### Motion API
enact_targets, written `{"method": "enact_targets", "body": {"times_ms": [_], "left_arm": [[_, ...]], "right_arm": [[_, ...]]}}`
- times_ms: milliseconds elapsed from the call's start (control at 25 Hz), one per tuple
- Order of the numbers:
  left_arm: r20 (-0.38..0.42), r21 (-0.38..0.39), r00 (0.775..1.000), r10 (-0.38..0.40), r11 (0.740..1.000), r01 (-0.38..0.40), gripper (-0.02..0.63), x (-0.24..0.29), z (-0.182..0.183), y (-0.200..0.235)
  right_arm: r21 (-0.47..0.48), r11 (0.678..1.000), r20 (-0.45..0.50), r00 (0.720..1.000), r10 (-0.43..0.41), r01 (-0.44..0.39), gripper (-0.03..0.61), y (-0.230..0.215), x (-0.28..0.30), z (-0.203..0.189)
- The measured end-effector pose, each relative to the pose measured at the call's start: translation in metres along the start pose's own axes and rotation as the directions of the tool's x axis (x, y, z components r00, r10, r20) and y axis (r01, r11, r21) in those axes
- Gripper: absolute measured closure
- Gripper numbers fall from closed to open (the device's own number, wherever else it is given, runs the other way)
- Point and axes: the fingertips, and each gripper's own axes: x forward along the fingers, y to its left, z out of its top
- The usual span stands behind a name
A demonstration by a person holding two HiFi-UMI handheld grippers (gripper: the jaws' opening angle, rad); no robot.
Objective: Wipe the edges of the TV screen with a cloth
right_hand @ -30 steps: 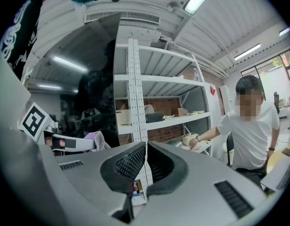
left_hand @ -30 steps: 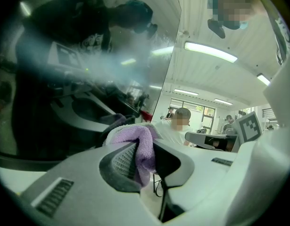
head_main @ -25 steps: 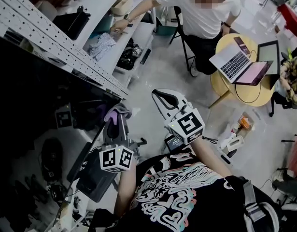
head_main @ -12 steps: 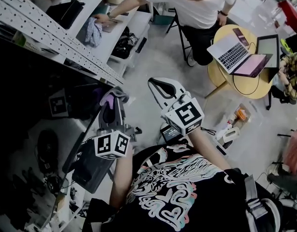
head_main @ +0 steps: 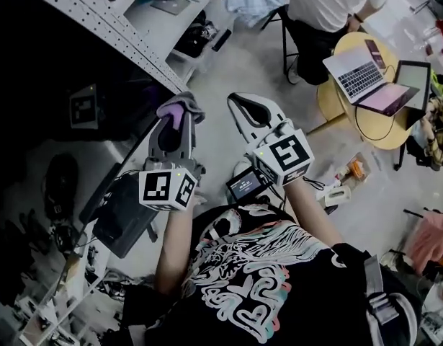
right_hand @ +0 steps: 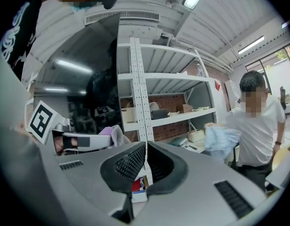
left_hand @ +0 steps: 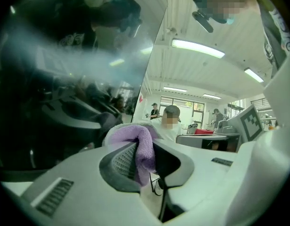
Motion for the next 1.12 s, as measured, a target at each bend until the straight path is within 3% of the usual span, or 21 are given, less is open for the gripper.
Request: {"method": "enact_targets", "body": {"times_ms": [400, 600, 760, 960, 1120], "left_arm": [[0.088, 0.034, 0.993, 0.078, 0.996, -0.081, 0.545, -0.117, 0.001, -0.011], [0.106, 0.094, 0.984, 0.143, 0.984, -0.153, 0.545, -0.198, 0.007, -0.017], [0.12, 0.183, 0.954, 0.275, 0.938, -0.293, 0.545, -0.266, 0.002, -0.001], [0.122, 0.124, 0.91, 0.397, 0.903, -0.411, 0.545, -0.322, -0.019, -0.006], [0.15, 0.1, 0.89, 0.43, 0.889, -0.446, 0.545, -0.357, -0.025, -0.03]], "right_arm": [[0.011, 0.997, -0.037, 0.997, 0.071, -0.071, 0.545, 0.072, -0.028, -0.031], [0.0, 0.99, -0.066, 0.987, 0.144, -0.144, 0.545, 0.147, -0.046, -0.03], [-0.014, 0.986, -0.015, 0.986, 0.164, -0.164, 0.545, 0.192, -0.059, -0.015], [-0.044, 0.98, 0.014, 0.981, 0.194, -0.193, 0.545, 0.214, -0.099, -0.01], [-0.057, 0.977, -0.003, 0.978, 0.207, -0.207, 0.545, 0.226, -0.141, -0.023]]}}
